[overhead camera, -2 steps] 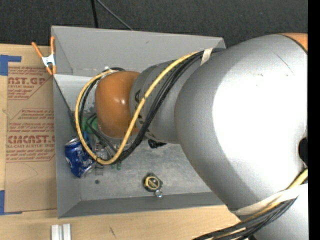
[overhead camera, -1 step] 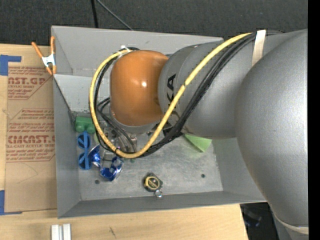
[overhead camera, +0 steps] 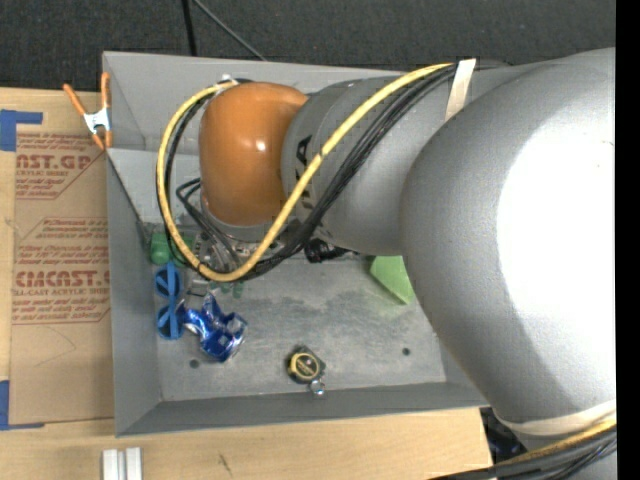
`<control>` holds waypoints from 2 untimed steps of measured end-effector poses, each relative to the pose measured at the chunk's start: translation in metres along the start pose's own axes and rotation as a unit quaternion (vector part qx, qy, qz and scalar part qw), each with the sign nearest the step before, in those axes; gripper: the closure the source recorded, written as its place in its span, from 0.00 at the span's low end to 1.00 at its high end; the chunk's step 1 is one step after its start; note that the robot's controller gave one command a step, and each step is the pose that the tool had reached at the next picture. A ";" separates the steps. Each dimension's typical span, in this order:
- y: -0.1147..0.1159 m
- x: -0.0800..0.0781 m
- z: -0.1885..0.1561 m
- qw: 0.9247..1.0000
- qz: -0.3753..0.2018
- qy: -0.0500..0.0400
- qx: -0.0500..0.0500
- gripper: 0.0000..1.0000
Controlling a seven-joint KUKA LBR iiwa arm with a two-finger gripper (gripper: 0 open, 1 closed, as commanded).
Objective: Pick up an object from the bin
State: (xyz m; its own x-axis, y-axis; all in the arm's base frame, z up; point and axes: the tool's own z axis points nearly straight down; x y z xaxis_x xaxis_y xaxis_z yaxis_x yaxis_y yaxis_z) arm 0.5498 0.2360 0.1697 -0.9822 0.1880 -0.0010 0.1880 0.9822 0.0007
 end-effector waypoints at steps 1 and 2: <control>-0.039 0.039 0.081 0.957 -0.289 0.002 0.001 1.00; -0.038 0.041 0.080 0.957 -0.290 0.005 0.000 0.00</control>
Offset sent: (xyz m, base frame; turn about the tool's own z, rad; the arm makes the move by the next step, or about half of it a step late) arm -0.0447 -0.0307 -0.0790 -0.5858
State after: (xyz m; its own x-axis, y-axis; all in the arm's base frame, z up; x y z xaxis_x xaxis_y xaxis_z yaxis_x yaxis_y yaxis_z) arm 0.5024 0.2067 0.0893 -0.9215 -0.3884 0.0078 -0.3884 0.9215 0.0028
